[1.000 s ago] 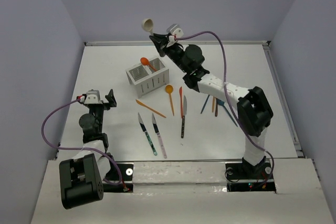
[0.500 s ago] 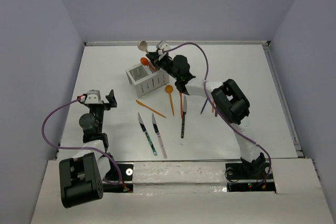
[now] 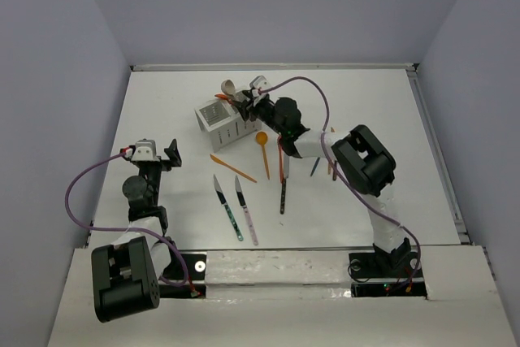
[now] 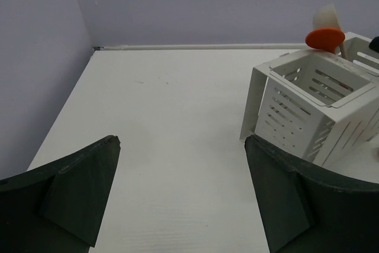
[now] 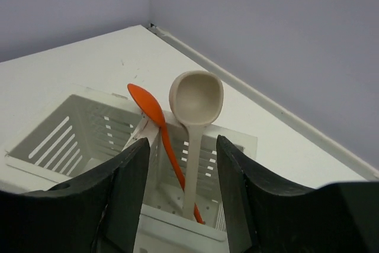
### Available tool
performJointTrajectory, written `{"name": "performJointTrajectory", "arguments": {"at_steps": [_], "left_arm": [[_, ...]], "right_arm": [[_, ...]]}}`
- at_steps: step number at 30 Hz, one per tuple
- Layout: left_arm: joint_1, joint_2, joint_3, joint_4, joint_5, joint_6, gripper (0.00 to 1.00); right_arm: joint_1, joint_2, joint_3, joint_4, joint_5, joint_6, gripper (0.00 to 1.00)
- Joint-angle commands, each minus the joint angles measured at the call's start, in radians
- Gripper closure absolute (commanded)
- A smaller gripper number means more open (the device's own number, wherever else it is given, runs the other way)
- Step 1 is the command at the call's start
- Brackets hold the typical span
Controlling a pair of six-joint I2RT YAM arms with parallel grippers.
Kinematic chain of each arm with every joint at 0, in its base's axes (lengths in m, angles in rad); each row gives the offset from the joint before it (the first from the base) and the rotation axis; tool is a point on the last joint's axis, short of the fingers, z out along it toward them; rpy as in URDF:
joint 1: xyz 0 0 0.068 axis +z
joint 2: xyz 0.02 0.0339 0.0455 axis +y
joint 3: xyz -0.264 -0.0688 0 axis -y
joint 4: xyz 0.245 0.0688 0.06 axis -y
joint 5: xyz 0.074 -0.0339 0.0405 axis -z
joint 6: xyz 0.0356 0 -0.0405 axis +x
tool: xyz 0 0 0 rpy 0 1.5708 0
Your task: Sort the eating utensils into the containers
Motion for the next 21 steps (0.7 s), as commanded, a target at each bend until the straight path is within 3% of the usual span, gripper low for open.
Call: {"name": "performJointTrajectory", "arguments": {"at_steps": [1, 3, 4, 5, 7, 10, 12, 15, 18, 21], "left_arm": [[0.005, -0.012, -0.121, 0.359, 0.011, 0.026, 0.01], [0.005, -0.015, -0.123, 0.357, 0.011, 0.026, 0.01], [0.005, -0.017, -0.123, 0.354, 0.014, 0.027, 0.01], [0.005, -0.019, -0.123, 0.352, 0.014, 0.027, 0.01], [0.005, -0.022, -0.123, 0.349, 0.018, 0.029, 0.01], [0.005, -0.026, -0.121, 0.343, 0.023, 0.030, 0.01], [0.005, -0.029, -0.123, 0.342, 0.024, 0.033, 0.01], [0.005, -0.032, -0.125, 0.339, 0.029, 0.035, 0.01], [0.005, -0.032, -0.125, 0.337, 0.030, 0.035, 0.01], [0.005, -0.031, -0.125, 0.334, 0.030, 0.035, 0.01]], "right_arm": [[0.001, -0.202, -0.067, 0.089, 0.034, -0.002, 0.45], [0.001, -0.274, -0.084, -0.062, 0.078, 0.024, 0.43], [0.001, -0.346, -0.081, -0.142, 0.179, 0.056, 0.43], [0.001, -0.377, -0.071, -0.345, 0.234, 0.068, 0.41], [0.001, -0.441, -0.037, -0.570, 0.395, 0.096, 0.39], [-0.052, -0.509, -0.040, -0.905, 0.508, 0.215, 0.38], [-0.098, -0.546, -0.121, -1.065, 0.516, 0.268, 0.38], [-0.240, -0.612, -0.239, -1.205, 0.355, 0.364, 0.40], [-0.355, -0.626, -0.297, -1.319, 0.286, 0.360, 0.40], [-0.380, -0.626, -0.310, -1.403, 0.295, 0.338, 0.37]]}}
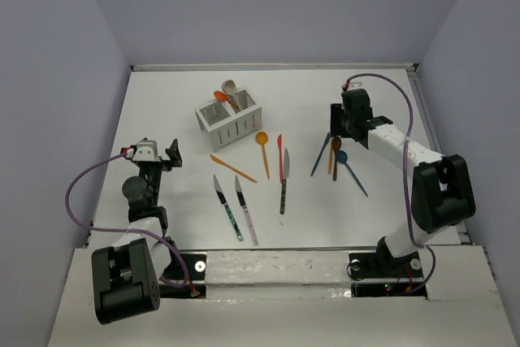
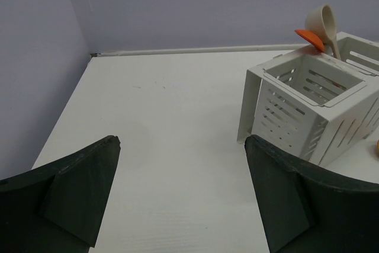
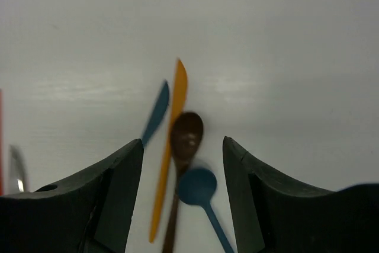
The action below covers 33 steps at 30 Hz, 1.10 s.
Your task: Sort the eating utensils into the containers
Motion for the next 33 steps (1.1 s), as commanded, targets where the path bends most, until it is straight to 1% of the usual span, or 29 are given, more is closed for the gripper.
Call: {"name": "performJointTrajectory", "arguments": {"at_steps": [1, 2, 3, 6, 9, 12, 18, 23, 27, 29, 30, 32, 33], "left_arm": [[0.005, -0.019, -0.123, 0.334, 0.005, 0.022, 0.01], [0.005, -0.018, -0.125, 0.334, 0.006, 0.022, 0.01], [0.005, -0.018, -0.123, 0.333, 0.006, 0.022, 0.01], [0.005, -0.015, -0.123, 0.332, 0.006, 0.022, 0.01], [0.005, -0.016, -0.125, 0.332, 0.008, 0.023, 0.01], [0.005, -0.016, -0.125, 0.332, 0.008, 0.023, 0.01], [0.005, -0.018, -0.125, 0.331, 0.009, 0.025, 0.01], [0.005, -0.024, -0.126, 0.331, 0.009, 0.025, 0.01], [0.005, -0.027, -0.128, 0.331, 0.011, 0.023, 0.01], [0.005, -0.030, -0.129, 0.329, 0.009, 0.025, 0.01], [0.005, -0.032, -0.129, 0.329, 0.009, 0.025, 0.01], [0.005, -0.036, -0.131, 0.328, 0.011, 0.025, 0.01], [0.005, -0.036, -0.131, 0.328, 0.011, 0.025, 0.01]], "right_arm": [[-0.023, -0.016, -0.018, -0.267, -0.026, 0.025, 0.35], [-0.032, -0.016, -0.016, -0.285, 0.015, 0.025, 0.33], [-0.032, -0.014, -0.013, -0.319, 0.023, 0.024, 0.31], [-0.053, 0.015, -0.004, -0.356, 0.017, 0.011, 0.31], [-0.053, 0.067, 0.016, -0.440, -0.002, -0.002, 0.34], [-0.053, 0.094, 0.011, -0.480, 0.010, 0.005, 0.36], [-0.053, 0.102, 0.011, -0.506, 0.027, 0.008, 0.40], [-0.063, 0.134, 0.019, -0.505, -0.022, -0.015, 0.41], [-0.073, 0.196, 0.037, -0.508, -0.052, -0.035, 0.51], [-0.082, 0.220, 0.044, -0.508, -0.066, -0.042, 0.55], [-0.082, 0.225, 0.045, -0.509, -0.069, -0.045, 0.62], [-0.082, 0.234, 0.045, -0.511, -0.077, -0.048, 0.68], [-0.082, 0.233, 0.047, -0.511, -0.075, -0.048, 0.72]]}}
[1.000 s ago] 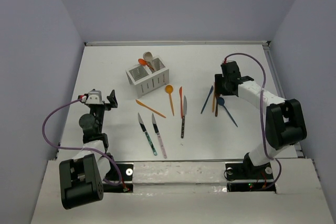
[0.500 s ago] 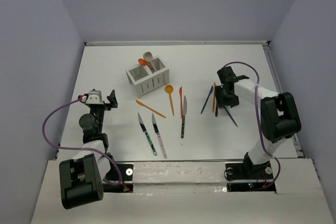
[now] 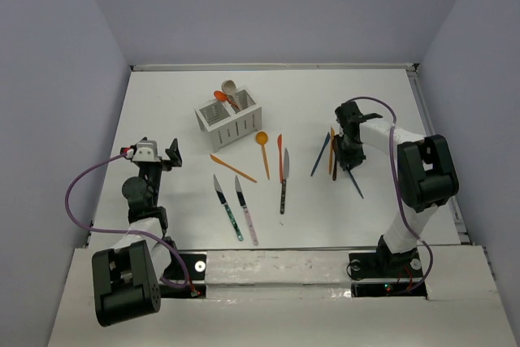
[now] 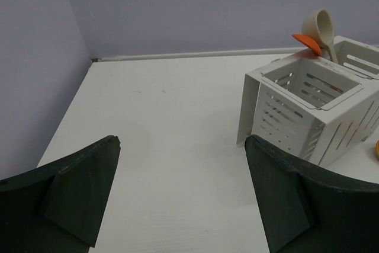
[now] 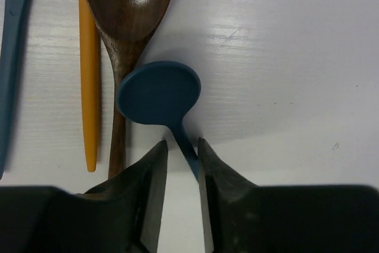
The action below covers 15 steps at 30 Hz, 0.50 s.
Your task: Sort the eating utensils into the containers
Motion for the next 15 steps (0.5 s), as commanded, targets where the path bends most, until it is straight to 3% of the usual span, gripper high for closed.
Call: {"name": "performJointTrajectory", "arguments": {"at_steps": [1, 3, 6, 12, 15], "left_arm": [[0.005, -0.024, -0.131, 0.328, 0.006, 0.022, 0.01], [0.005, -0.027, -0.132, 0.328, 0.008, 0.022, 0.01], [0.005, -0.029, -0.132, 0.328, 0.008, 0.022, 0.01], [0.005, -0.029, -0.134, 0.329, 0.008, 0.022, 0.01], [0.005, -0.024, -0.131, 0.328, 0.006, 0.022, 0.01]], "right_arm": [[-0.008, 0.030, 0.013, -0.013, -0.020, -0.026, 0.82], [-0.008, 0.024, 0.011, -0.013, -0.014, -0.026, 0.92], [-0.008, 0.012, 0.008, -0.015, -0.006, -0.023, 0.99], [-0.008, -0.042, 0.026, -0.041, 0.053, 0.003, 1.00], [0.003, -0.153, 0.086, -0.039, 0.084, 0.037, 1.00]]}}
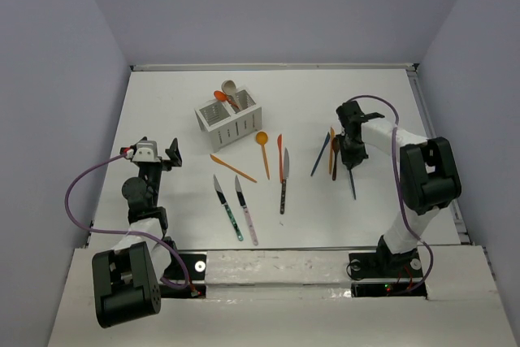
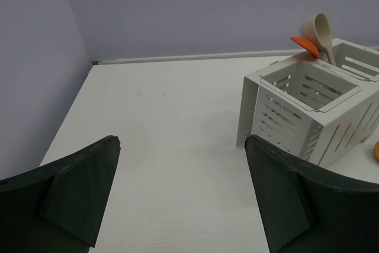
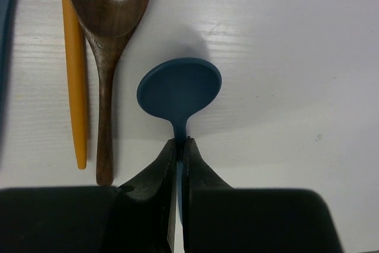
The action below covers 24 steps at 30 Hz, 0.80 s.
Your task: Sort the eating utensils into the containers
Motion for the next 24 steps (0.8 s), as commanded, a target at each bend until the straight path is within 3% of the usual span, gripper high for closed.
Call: {"name": "performJointTrajectory", "arguments": {"at_steps": [1, 5, 6, 8, 9, 11, 13, 16, 19, 24], "left_arm": [[0.005, -0.011, -0.129, 0.328, 0.003, 0.022, 0.01], [0.005, 0.005, -0.120, 0.329, 0.000, 0.020, 0.01], [0.005, 0.008, -0.120, 0.334, 0.000, 0.018, 0.01], [0.005, 0.012, -0.120, 0.334, -0.003, 0.017, 0.01], [0.003, 0.010, -0.120, 0.334, -0.004, 0.017, 0.01], [0.005, 0.010, -0.120, 0.333, -0.003, 0.017, 0.01], [0.003, 0.013, -0.118, 0.329, -0.003, 0.018, 0.01], [0.005, 0.024, -0.115, 0.331, -0.003, 0.018, 0.01], [0.005, 0.025, -0.114, 0.329, -0.003, 0.018, 0.01], [0.005, 0.027, -0.111, 0.326, -0.001, 0.020, 0.01]], "right_arm": [[0.016, -0.179, 0.104, 0.010, 0.053, 0.051, 1.00], [0.141, -0.373, 0.138, 0.368, -0.167, 0.051, 1.00], [0.242, -0.426, 0.099, 0.608, -0.168, 0.004, 1.00], [0.345, -0.448, 0.048, 0.882, -0.123, -0.088, 1.00], [0.410, -0.426, 0.028, 1.126, -0.136, -0.203, 1.00], [0.433, -0.361, 0.017, 1.323, -0.156, -0.245, 1.00], [0.433, -0.210, 0.157, 1.389, -0.150, -0.196, 1.00], [0.433, -0.004, 0.354, 1.356, -0.167, -0.172, 1.00], [0.443, 0.116, 0.442, 1.390, -0.220, -0.161, 1.00], [0.443, 0.308, 0.586, 1.356, -0.182, -0.175, 1.00]]}}
